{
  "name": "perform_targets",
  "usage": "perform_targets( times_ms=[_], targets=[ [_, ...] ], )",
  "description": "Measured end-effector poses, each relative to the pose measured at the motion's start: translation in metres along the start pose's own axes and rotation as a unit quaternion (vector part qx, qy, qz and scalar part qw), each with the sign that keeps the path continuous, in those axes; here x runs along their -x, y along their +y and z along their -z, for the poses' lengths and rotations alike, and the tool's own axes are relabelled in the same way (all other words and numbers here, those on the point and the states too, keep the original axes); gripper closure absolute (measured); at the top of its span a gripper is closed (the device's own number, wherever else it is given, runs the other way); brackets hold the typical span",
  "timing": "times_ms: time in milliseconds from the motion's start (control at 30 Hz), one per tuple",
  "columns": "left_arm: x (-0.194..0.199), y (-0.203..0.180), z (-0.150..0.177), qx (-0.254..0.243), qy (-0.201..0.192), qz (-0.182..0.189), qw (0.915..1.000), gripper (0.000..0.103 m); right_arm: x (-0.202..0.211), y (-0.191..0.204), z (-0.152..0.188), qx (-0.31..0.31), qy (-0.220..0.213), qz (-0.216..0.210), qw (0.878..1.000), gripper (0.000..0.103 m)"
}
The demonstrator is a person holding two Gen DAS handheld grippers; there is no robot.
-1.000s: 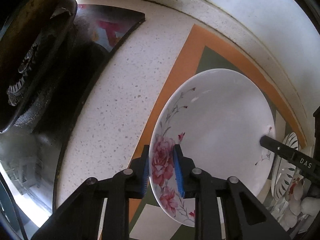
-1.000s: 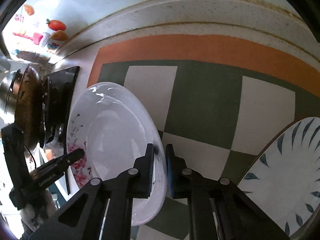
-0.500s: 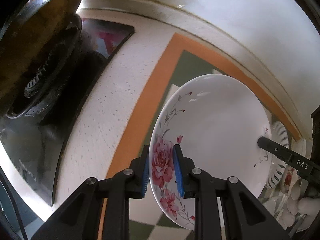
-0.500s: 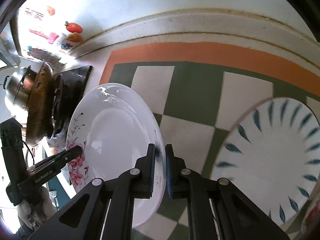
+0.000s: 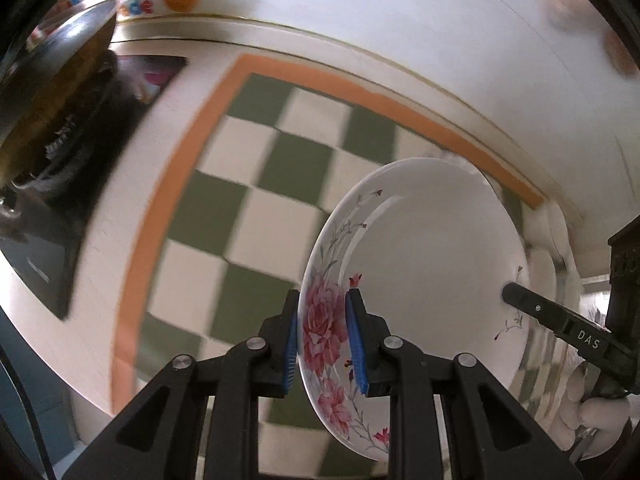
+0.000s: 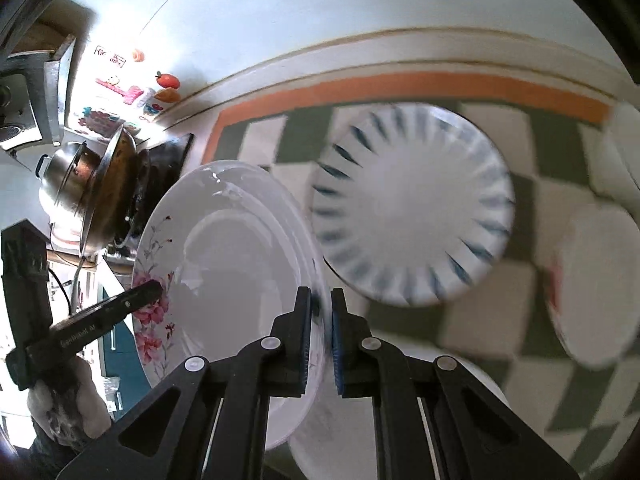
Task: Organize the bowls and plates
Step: 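Stack the pink-flower plate against the held plate, gripping both with both tools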
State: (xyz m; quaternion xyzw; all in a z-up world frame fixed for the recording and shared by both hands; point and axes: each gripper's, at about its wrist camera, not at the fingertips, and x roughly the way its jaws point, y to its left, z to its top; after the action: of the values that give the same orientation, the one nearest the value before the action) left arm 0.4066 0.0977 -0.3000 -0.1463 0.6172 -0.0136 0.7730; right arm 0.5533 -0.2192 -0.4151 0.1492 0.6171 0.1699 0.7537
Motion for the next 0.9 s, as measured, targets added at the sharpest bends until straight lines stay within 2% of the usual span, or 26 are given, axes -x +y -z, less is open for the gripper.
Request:
perform_targets(
  times_ms=[200,400,667,900],
  targets=[
    [-0.021,-0.054,0.044,-0.026,0.033,0.016,0.9990,0.083,0.040,-0.066,0.066,-0.027,-0.002,0.016,0.999,0.092],
    [-0.057,-0.092,0.080,-0.050,0.072,0.002,0.9962,0.083,0.045,-0.123,0.114,-0.051,0.016,0.032,0.998,0.092],
    [-0.083,-0.112,0.100,-0.062,0.093,-0.025,0.9934,0.083,0.036,-0.154,0.134,-0.052,0.024,0.044,0.997,0.092],
    [-0.098,-0.115,0.101,-0.056,0.104,-0.039,0.9923,0.081,0.028,-0.152,0.130,-0.047,0.033,0.043,0.997,0.093]
  ],
)
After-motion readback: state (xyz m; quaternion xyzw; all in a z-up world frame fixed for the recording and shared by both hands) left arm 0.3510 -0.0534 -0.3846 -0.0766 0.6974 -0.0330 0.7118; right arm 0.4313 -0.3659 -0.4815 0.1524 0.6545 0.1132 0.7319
